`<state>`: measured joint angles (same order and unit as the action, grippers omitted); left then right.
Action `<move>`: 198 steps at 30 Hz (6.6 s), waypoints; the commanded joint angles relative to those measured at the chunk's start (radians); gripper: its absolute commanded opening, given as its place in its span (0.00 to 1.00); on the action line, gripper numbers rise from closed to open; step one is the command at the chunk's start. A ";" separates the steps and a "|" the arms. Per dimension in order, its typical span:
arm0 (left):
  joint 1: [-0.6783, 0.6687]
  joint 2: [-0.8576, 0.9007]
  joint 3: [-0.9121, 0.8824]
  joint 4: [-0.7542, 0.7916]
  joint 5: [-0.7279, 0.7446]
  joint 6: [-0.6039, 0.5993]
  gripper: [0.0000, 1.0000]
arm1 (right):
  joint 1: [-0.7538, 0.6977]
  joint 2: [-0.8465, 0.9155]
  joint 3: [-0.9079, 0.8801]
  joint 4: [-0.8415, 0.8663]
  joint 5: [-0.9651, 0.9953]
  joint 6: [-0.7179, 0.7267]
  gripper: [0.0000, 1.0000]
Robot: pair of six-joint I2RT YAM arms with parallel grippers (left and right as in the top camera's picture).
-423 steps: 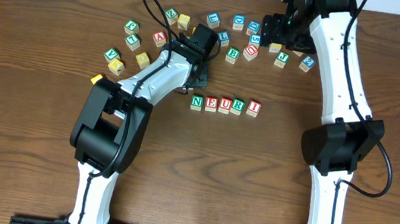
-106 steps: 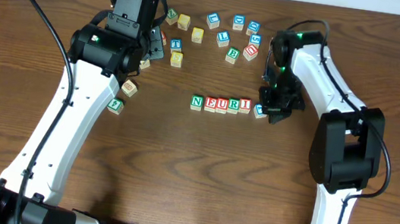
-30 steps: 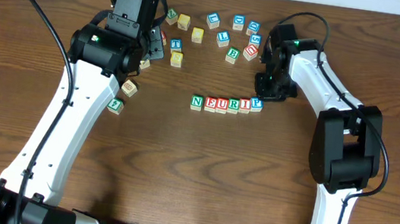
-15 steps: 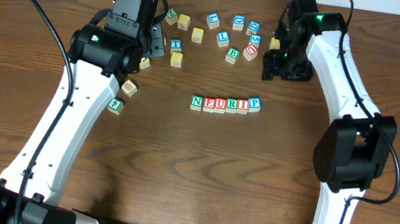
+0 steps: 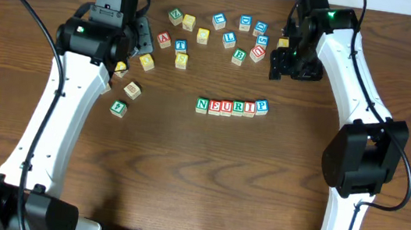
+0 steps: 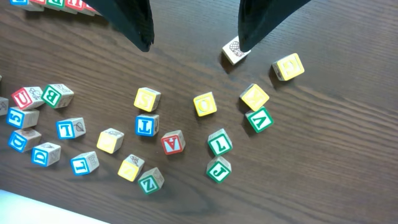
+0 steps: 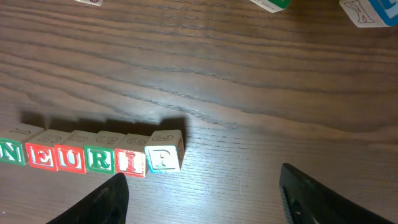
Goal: Spell out NEURIPS
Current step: 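Raise and retract the right arm toward the upper right, then move the left gripper to the yellow S block and grasp it, then carry the S block toward the row's right end and lower it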
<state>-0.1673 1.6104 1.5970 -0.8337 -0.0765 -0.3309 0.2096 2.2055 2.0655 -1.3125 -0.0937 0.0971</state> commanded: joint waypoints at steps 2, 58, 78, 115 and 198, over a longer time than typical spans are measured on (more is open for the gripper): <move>0.001 0.006 0.008 -0.003 0.013 0.024 0.44 | 0.002 -0.014 0.019 -0.001 -0.003 0.000 0.73; -0.042 0.434 -0.009 0.298 0.118 0.126 0.59 | -0.001 -0.014 0.018 0.064 -0.055 0.114 0.79; -0.081 0.568 -0.010 0.369 0.118 0.182 0.60 | -0.001 -0.014 0.018 0.061 -0.054 0.114 0.80; -0.138 0.503 -0.009 0.398 0.118 0.181 0.33 | -0.061 -0.014 0.019 0.067 0.009 0.116 0.82; -0.130 0.143 0.005 0.103 -0.092 0.016 0.47 | 0.000 0.034 0.013 0.150 -0.002 0.222 0.80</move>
<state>-0.3882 1.7611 1.5993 -0.6739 -0.1608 -0.3359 0.1555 2.2063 2.0659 -1.1793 -0.1394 0.2680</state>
